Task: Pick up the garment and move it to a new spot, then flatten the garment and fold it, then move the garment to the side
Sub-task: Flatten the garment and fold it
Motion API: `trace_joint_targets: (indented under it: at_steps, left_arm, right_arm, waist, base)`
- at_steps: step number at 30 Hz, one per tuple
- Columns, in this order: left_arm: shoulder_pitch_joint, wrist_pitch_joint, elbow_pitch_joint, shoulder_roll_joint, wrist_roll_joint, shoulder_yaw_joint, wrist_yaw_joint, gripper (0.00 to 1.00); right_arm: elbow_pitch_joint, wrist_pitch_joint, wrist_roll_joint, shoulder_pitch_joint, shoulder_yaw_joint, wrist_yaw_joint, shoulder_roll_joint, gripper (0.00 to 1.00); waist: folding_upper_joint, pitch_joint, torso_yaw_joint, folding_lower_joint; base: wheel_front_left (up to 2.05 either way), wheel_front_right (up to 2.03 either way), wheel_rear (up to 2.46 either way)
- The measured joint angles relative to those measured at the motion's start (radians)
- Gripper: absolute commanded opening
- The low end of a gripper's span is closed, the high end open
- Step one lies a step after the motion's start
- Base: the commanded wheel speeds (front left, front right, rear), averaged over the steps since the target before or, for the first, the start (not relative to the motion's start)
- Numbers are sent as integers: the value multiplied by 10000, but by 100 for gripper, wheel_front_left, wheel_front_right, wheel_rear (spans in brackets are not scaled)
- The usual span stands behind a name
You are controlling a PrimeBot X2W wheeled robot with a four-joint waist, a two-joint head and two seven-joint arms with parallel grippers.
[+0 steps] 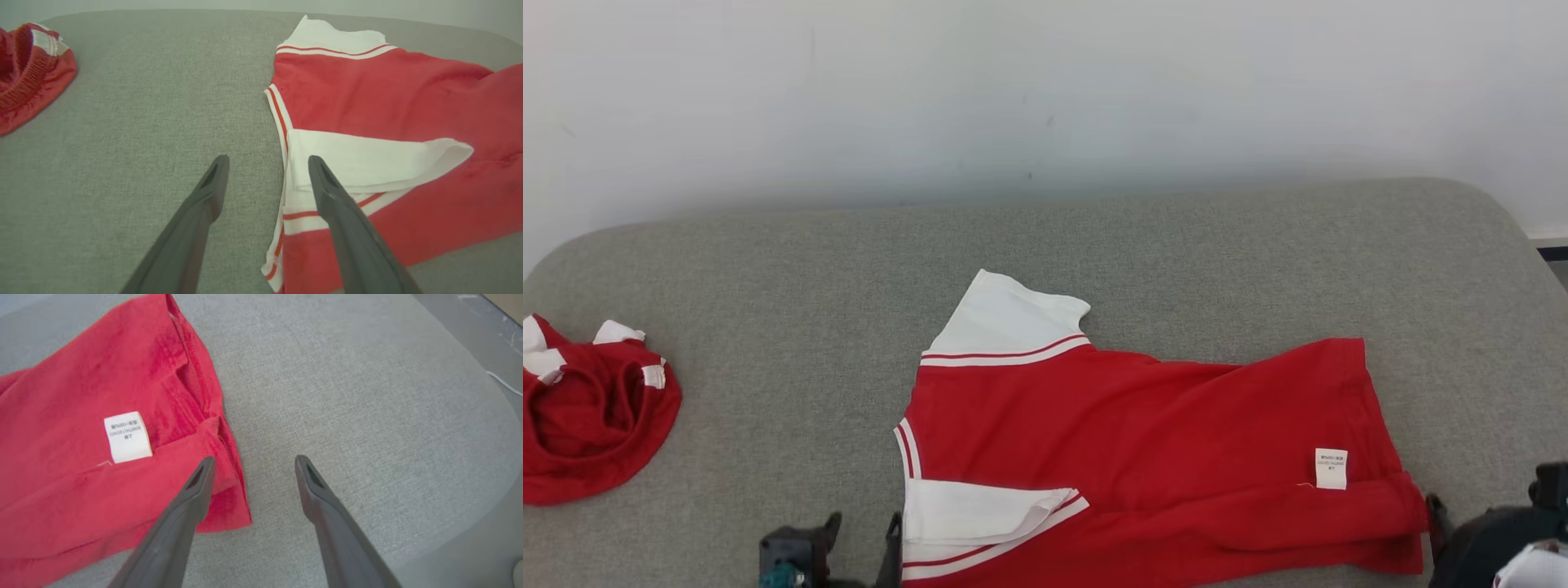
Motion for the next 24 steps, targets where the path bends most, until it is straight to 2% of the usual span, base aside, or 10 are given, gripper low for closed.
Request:
trace_joint_targets:
  at_steps: [5,9,15,20,24]
  left_arm:
    - [-1405,671,259,67,2,38,-244,100]
    - [-2786,1423,836,0,-240,165,-502,100]
    - [-4873,2383,2094,-280,-656,270,-880,100]
    - [-6348,2853,3081,-382,-662,213,-1133,100]
    - [-7421,3112,3707,-334,-627,184,-1302,100]
  right_arm:
    - [-683,840,-738,-1111,167,0,-13,100]
    - [-675,1689,-828,-2301,675,0,-282,100]
    - [359,2497,-518,-4200,1599,0,-625,100]
    - [1223,2562,-334,-5433,2203,0,-895,100]
    - [1783,2429,-134,-6226,2514,0,-848,100]
  waist:
    - [0,223,-43,1]
    - [0,527,-126,1]
    - [1,1191,-314,2]
    - [1,1827,-545,3]
    - [2,2343,-761,3]
  base:
    - [0,0,0]
    - [0,0,0]
    - [0,0,0]
    - [0,0,0]
    - [0,0,0]
